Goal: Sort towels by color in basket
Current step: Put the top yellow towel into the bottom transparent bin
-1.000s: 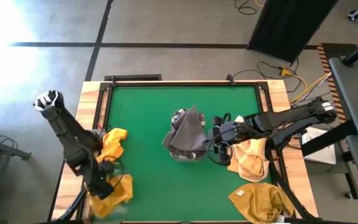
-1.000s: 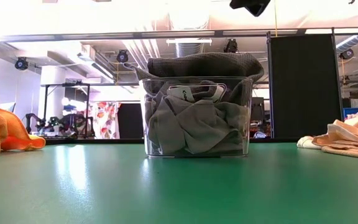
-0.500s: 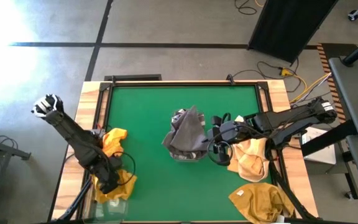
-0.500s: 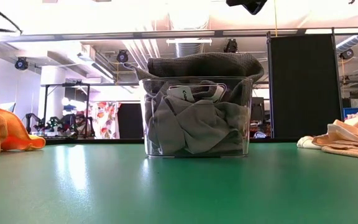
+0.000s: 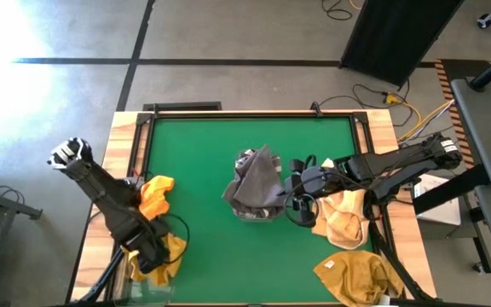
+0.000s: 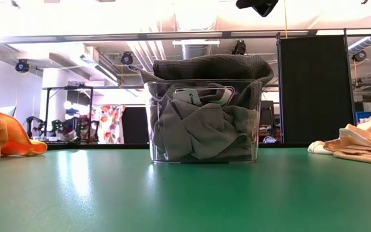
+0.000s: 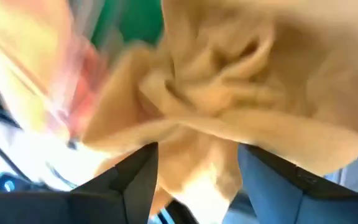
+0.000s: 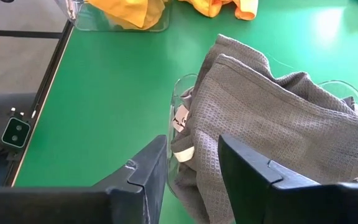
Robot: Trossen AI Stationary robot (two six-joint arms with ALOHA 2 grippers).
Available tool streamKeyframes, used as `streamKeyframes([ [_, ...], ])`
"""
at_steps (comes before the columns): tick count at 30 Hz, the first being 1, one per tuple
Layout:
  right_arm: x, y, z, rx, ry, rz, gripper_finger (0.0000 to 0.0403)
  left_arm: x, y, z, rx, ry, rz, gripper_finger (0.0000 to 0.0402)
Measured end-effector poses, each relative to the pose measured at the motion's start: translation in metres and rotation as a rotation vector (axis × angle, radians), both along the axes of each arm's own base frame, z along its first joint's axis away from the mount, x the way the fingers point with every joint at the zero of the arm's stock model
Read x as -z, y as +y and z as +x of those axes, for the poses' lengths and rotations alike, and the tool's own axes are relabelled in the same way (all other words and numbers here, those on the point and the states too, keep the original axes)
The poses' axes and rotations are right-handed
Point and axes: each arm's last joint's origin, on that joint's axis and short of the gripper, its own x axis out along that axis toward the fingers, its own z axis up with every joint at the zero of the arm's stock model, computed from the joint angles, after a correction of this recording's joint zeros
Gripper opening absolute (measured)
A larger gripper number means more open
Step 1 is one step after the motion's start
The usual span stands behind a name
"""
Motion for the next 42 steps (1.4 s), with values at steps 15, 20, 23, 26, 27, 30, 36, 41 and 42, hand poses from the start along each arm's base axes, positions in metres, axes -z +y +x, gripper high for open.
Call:
streamKeyframes([
  [15, 0.007, 0.000, -0.001, -0.002, 0.028, -0.007, 0.0148, 0.004, -0.042, 0.052, 0.134, -0.310, 0.061, 0.0164],
  [20, 0.010, 0.000, -0.003, -0.002, 0.055, -0.014, 0.0137, 0.020, -0.038, 0.039, 0.055, -0.093, 0.118, 0.0134],
  [23, 0.010, 0.000, -0.003, -0.003, 0.056, -0.014, 0.0133, 0.027, -0.035, 0.031, 0.004, -0.057, 0.092, 0.0113],
  [26, 0.010, 0.000, -0.003, -0.002, 0.057, -0.014, 0.0132, 0.042, -0.034, 0.025, -0.033, -0.005, 0.019, 0.0092],
  [27, 0.011, -0.001, -0.003, -0.003, 0.057, -0.015, 0.0132, 0.048, -0.032, 0.022, -0.048, 0.034, 0.007, 0.0085],
  [30, 0.011, 0.000, -0.003, -0.003, 0.057, -0.015, 0.0135, 0.062, -0.027, 0.010, -0.085, 0.182, -0.015, 0.0067],
  [36, 0.011, 0.000, -0.003, -0.003, 0.057, -0.015, 0.0146, 0.059, -0.018, 0.002, -0.104, 0.247, 0.083, 0.0037],
  [41, 0.011, 0.000, -0.003, 0.006, 0.058, -0.005, 0.0152, 0.041, -0.008, 0.000, -0.089, 0.187, 0.324, 0.0026],
  [42, 0.011, 0.000, -0.003, 0.011, 0.059, 0.000, 0.0153, 0.041, -0.007, 0.000, -0.090, 0.181, 0.340, 0.0024],
])
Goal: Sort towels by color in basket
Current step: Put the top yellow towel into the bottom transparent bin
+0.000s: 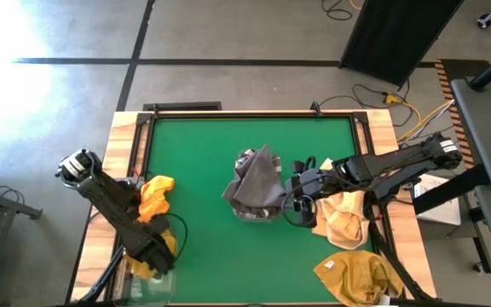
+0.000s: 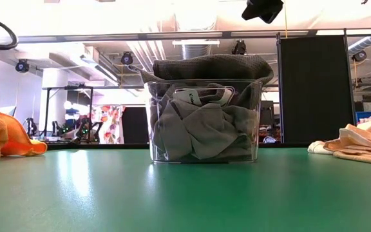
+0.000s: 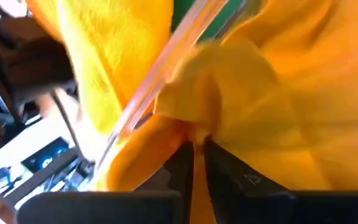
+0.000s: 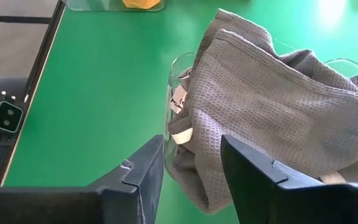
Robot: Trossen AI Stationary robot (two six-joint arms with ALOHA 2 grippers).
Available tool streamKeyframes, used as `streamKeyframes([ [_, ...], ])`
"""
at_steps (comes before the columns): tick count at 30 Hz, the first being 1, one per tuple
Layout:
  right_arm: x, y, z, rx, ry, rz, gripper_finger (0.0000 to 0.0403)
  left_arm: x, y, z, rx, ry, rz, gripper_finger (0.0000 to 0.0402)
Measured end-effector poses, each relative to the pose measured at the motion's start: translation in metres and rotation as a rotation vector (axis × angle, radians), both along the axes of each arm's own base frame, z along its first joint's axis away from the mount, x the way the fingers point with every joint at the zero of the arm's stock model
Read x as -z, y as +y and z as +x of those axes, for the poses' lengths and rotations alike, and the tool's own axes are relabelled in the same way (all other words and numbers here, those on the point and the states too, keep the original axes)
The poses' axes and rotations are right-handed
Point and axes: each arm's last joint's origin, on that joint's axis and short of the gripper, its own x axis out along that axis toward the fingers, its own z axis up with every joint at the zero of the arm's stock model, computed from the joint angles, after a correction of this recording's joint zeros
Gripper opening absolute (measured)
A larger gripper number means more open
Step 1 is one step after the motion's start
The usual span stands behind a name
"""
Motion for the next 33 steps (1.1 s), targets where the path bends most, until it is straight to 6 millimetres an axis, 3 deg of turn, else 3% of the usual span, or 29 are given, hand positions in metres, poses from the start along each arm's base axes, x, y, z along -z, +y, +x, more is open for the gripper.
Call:
streamKeyframes([
  [5, 0.000, 0.001, 0.000, 0.015, 0.003, 0.017, 0.0155, 0.013, 0.001, 0.000, 0.007, -0.022, 0.021, 0.0020],
  [10, 0.000, 0.001, 0.000, 0.015, 0.004, 0.018, 0.0151, 0.016, -0.008, 0.007, 0.047, -0.045, -0.104, 0.0025],
  [15, 0.000, 0.001, 0.000, 0.015, 0.005, 0.017, 0.0156, -0.015, -0.017, 0.012, 0.065, -0.056, -0.154, 0.0070],
  [18, 0.000, 0.001, 0.000, 0.015, 0.004, 0.018, 0.0162, -0.040, -0.013, 0.012, 0.073, -0.093, -0.064, 0.0114],
  [21, 0.000, 0.001, 0.000, 0.015, 0.003, 0.018, 0.0167, -0.061, -0.001, 0.015, 0.056, -0.190, 0.085, 0.0158],
  [25, -0.001, 0.001, 0.001, 0.017, -0.007, 0.020, 0.0172, -0.072, 0.026, 0.022, 0.032, -0.357, 0.148, 0.0202],
  [29, -0.001, 0.001, 0.001, 0.031, -0.012, 0.031, 0.0177, -0.061, 0.064, 0.021, -0.026, -0.301, 0.180, 0.0229],
  [33, -0.001, 0.001, 0.001, 0.033, -0.010, 0.027, 0.0183, -0.038, 0.097, 0.018, -0.128, -0.229, 0.116, 0.0244],
])
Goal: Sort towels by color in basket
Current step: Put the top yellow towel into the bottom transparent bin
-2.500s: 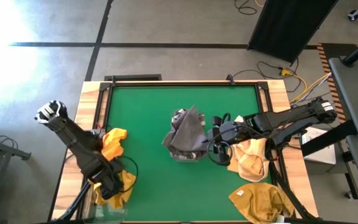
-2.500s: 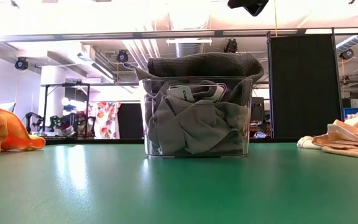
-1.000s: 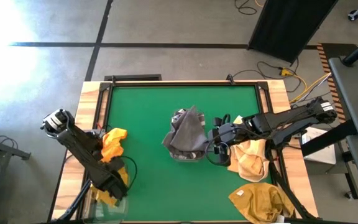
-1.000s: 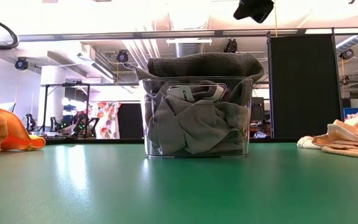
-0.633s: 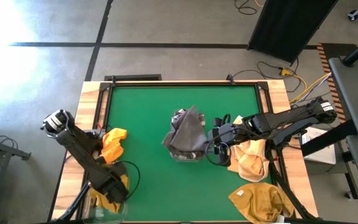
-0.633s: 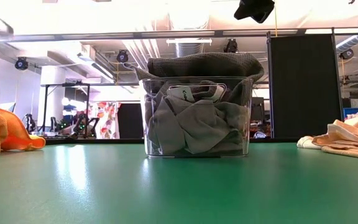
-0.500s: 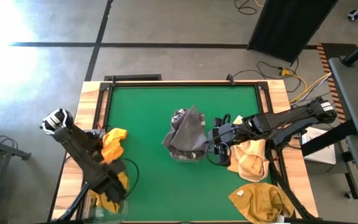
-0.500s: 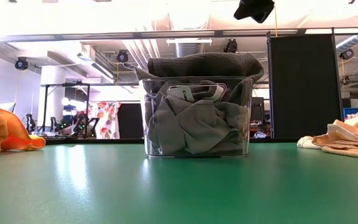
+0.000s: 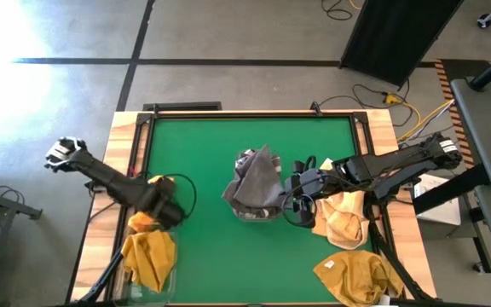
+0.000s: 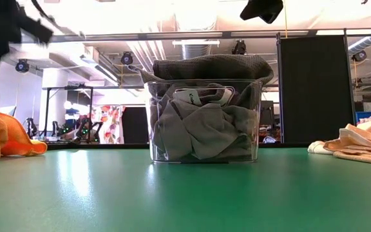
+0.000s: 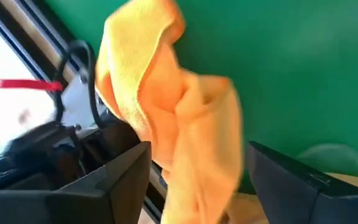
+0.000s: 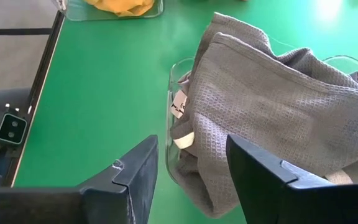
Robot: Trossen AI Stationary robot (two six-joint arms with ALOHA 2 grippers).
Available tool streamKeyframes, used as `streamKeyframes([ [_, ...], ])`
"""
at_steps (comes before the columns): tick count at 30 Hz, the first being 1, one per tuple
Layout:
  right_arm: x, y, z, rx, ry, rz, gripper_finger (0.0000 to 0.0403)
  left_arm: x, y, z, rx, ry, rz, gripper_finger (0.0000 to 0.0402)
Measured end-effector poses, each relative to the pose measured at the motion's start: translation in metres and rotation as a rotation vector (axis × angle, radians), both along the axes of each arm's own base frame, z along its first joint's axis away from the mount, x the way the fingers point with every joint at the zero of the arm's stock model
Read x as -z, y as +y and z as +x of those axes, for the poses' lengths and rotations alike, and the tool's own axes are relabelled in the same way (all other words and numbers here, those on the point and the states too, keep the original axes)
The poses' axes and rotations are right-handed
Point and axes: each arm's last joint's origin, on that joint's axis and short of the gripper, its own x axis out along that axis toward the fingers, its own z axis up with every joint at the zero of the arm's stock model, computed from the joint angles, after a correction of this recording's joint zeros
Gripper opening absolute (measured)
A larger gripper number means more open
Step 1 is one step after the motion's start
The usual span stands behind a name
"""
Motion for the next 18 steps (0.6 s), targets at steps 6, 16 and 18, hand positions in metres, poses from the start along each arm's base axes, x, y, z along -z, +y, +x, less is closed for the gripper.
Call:
streamKeyframes([
  [6, 0.001, 0.000, 0.000, -0.013, 0.000, -0.016, 0.0187, 0.036, 0.032, -0.008, -0.053, 0.101, -0.111, 0.0248],
  [16, 0.011, 0.000, -0.001, 0.003, 0.030, -0.008, 0.0185, 0.055, 0.042, 0.009, -0.047, 0.201, -0.312, 0.0238],
  [18, 0.014, 0.000, -0.002, 0.003, 0.040, -0.009, 0.0188, 0.063, 0.043, 0.013, -0.034, 0.177, -0.361, 0.0232],
])
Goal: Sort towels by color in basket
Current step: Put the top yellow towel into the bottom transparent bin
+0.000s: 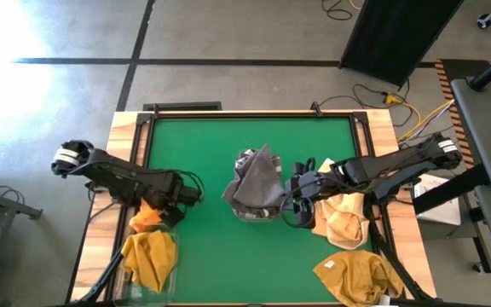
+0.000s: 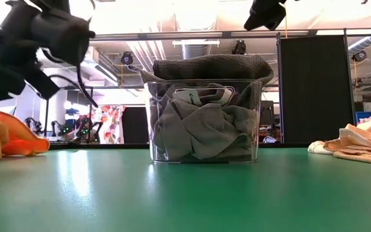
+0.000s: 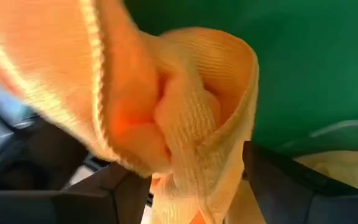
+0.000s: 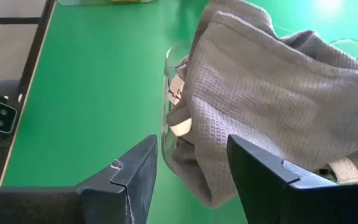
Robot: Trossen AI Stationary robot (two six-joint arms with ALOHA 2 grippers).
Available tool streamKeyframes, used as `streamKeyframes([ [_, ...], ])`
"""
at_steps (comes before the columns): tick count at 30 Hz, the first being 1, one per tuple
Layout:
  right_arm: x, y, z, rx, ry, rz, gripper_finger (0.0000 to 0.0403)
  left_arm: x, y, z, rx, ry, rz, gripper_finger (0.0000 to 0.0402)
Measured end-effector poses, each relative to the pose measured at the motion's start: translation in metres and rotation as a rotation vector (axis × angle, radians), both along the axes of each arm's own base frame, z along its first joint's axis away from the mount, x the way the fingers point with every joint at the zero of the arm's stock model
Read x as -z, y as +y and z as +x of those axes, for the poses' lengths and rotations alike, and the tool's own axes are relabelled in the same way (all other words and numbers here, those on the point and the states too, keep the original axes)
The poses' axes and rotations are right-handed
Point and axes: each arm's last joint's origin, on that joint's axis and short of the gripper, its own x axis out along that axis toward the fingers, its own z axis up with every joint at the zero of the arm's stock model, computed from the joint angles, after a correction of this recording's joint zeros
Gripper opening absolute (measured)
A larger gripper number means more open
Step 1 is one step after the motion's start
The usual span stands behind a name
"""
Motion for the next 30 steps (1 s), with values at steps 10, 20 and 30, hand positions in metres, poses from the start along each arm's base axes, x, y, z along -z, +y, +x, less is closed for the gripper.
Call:
streamKeyframes([
  [10, 0.007, 0.000, -0.002, 0.005, 0.027, 0.012, 0.0193, 0.040, 0.021, 0.006, 0.050, 0.079, -0.117, 0.0198],
  [20, 0.009, 0.001, -0.004, -0.003, 0.058, 0.007, 0.0180, 0.045, 0.024, 0.019, 0.136, 0.095, -0.161, 0.0012],
  [30, 0.012, 0.000, -0.007, -0.027, 0.094, -0.017, 0.0179, -0.064, 0.021, 0.049, 0.128, -0.098, 0.001, 0.0003],
])
